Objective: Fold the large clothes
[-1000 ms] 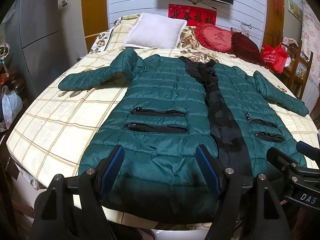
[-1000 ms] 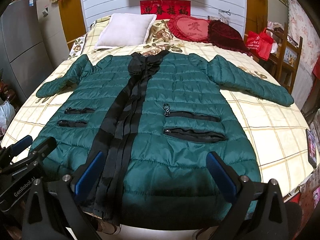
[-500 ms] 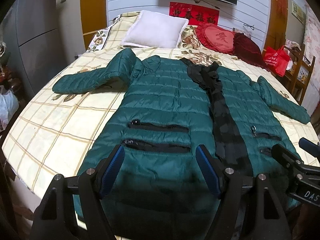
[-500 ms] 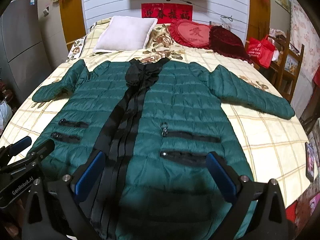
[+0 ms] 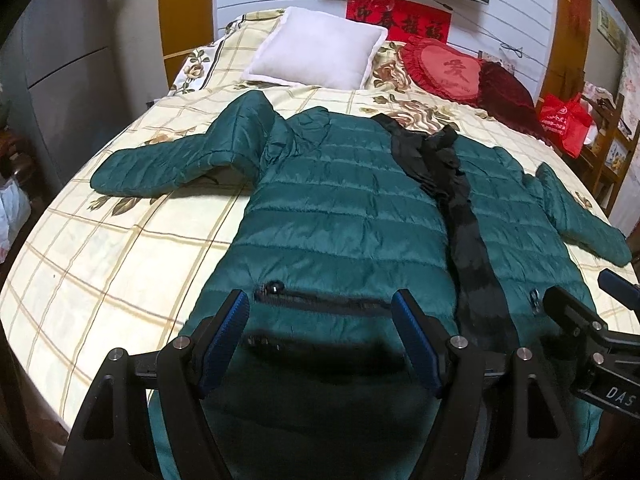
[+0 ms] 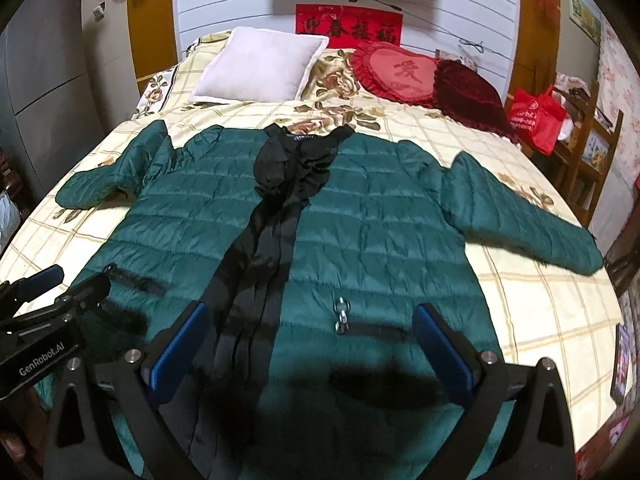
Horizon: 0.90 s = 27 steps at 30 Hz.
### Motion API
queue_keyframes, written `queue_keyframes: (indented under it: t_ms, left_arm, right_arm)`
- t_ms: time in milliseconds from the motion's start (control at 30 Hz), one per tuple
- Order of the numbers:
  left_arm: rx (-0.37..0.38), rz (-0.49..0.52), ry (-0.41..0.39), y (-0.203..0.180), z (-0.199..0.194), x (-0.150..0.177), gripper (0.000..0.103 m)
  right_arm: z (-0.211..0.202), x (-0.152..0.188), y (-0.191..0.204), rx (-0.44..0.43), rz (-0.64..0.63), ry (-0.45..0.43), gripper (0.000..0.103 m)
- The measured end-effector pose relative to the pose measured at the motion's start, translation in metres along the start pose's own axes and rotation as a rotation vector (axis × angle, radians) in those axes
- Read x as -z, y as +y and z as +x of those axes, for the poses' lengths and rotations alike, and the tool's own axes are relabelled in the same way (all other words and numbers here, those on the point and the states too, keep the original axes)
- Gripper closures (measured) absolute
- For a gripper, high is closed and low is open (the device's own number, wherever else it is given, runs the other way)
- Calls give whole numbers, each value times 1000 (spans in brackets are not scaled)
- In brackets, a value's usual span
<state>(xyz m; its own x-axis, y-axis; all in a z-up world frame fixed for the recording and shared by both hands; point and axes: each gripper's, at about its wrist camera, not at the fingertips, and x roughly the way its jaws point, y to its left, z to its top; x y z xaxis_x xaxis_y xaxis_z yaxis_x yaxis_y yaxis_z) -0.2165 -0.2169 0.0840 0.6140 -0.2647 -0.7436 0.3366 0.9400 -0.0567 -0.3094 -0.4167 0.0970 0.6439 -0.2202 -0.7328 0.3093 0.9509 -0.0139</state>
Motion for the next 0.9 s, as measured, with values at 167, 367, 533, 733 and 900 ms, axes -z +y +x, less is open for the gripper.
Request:
queue_keyframes:
  t_ms: [167,367,533,733,900]
  left_arm:
    - [-9,-13,20,7,20,-16,44]
    - [-19,-28,49,14,46,-31,44]
    - [-42,-21,53,18,62,-41,44]
    - [-60,-38,49,33,74,-57,44]
    - [-72,-69,52,47,84,-69,44]
  right_arm:
    - [21,-18,1,-11,-19,8,1]
    - [49,-37,4,-28,-41,25,1]
    - [70,-52,8,-58,-50,29,1]
    - [94,-70,16,-90,-54,32,1]
    - [114,-83,25,-115,-64,32,1]
